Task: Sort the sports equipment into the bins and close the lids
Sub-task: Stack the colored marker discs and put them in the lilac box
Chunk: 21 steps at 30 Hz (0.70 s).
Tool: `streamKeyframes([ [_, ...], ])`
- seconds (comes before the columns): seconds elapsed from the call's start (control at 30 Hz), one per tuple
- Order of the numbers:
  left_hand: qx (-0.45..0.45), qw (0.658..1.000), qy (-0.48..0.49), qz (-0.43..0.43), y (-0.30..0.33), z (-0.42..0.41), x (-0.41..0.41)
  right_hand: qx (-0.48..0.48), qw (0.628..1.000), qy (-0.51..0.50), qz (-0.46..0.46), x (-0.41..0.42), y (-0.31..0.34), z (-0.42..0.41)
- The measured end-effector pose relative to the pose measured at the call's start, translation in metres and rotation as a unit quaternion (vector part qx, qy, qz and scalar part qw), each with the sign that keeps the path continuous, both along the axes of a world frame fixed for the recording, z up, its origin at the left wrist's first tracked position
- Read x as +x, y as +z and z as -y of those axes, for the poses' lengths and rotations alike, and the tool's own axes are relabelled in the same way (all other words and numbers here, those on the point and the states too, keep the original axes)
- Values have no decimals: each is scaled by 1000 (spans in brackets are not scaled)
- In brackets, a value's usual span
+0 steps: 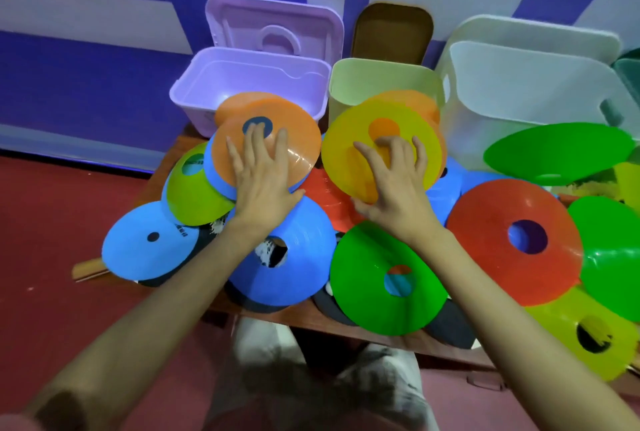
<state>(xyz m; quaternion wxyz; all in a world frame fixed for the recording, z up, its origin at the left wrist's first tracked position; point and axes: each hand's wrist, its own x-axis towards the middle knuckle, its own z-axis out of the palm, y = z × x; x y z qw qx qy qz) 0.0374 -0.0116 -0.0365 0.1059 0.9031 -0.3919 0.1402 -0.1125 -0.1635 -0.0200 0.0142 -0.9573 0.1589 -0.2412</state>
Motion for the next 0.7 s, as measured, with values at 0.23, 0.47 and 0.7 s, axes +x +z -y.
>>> streamKeyframes([
  [0.23,-65,998,-13,-9,3,-6,7,22,994,4,109,-17,-1,-16],
  [0.47,-131,989,-24,-67,18,-20,11,47,980,23,193,-29,7,-32],
  [0.7,-227,964,-22,-138,31,-20,5,107,961,39,251,-36,18,-42],
])
